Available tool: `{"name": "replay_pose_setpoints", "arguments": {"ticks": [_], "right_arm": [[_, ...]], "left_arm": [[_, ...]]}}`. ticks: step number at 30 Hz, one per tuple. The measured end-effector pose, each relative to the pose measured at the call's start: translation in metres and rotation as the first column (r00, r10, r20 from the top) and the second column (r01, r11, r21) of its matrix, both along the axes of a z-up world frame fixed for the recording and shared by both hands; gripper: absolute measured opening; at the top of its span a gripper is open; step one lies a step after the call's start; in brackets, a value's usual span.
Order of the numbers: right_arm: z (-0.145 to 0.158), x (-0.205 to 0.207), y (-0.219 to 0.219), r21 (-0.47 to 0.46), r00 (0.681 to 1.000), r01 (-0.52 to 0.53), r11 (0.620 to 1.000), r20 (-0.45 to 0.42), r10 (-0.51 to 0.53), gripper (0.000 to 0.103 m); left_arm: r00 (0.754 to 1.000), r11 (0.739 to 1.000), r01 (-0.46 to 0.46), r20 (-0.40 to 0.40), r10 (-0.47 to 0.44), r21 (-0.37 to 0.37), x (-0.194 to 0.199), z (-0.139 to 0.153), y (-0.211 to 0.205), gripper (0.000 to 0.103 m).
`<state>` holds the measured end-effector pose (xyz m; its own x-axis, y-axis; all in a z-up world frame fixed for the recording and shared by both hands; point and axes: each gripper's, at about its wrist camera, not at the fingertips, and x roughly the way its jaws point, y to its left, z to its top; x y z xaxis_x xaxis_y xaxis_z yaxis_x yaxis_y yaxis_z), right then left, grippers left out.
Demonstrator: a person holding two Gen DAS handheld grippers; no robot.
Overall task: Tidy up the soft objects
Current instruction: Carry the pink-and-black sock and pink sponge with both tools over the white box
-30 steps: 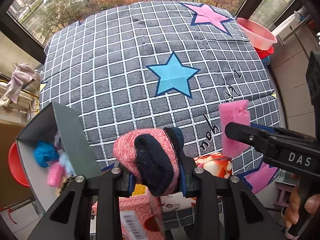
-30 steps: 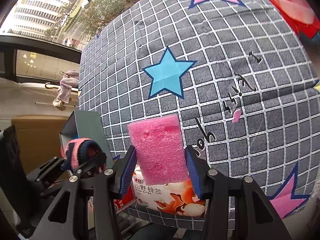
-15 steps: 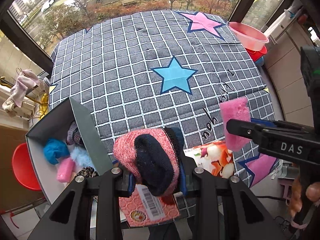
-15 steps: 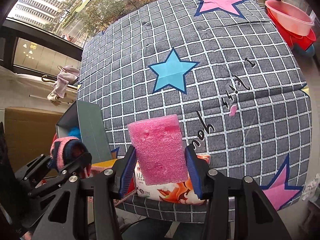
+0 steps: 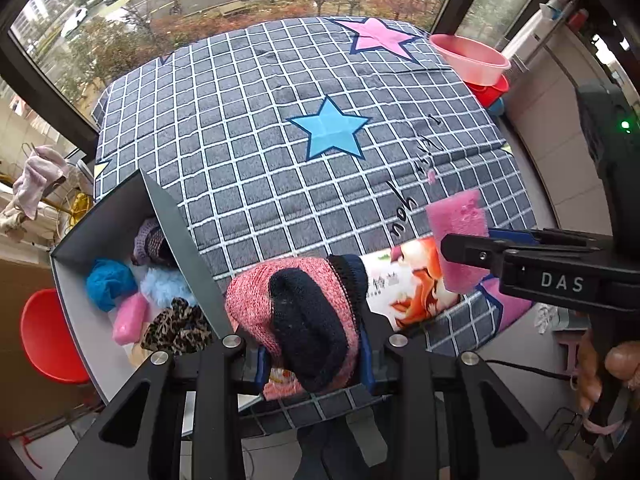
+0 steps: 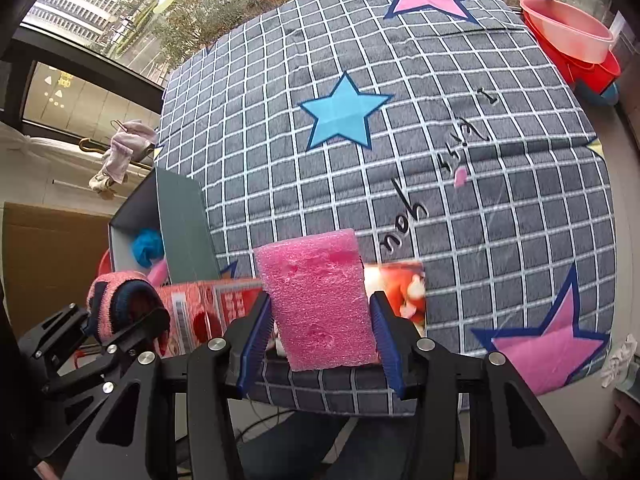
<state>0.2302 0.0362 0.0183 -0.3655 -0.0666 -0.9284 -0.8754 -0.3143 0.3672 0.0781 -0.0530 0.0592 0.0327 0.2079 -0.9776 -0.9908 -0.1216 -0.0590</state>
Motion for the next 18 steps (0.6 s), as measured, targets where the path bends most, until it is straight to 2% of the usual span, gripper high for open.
{"name": "replay_pose_setpoints", "arguments": {"ticks": [9, 18], "right_arm": [[0.006, -0.003, -0.037, -0.018, 1.000, -0.022, 1.000, 0.019, 0.022, 0.050], [0.025, -0.036, -0.070, 0.000, 0.994, -0.110, 0.994, 0.003, 0.110, 0.050]], "left_arm": [[1.000, 1.000, 0.012, 0.015, -0.013, 0.011, -0.010, 0.003, -0.025, 0.036], [0.996, 0.996, -0.083, 0.014, 0.083, 0.015, -0.050, 0.001, -0.051, 0.036]]}}
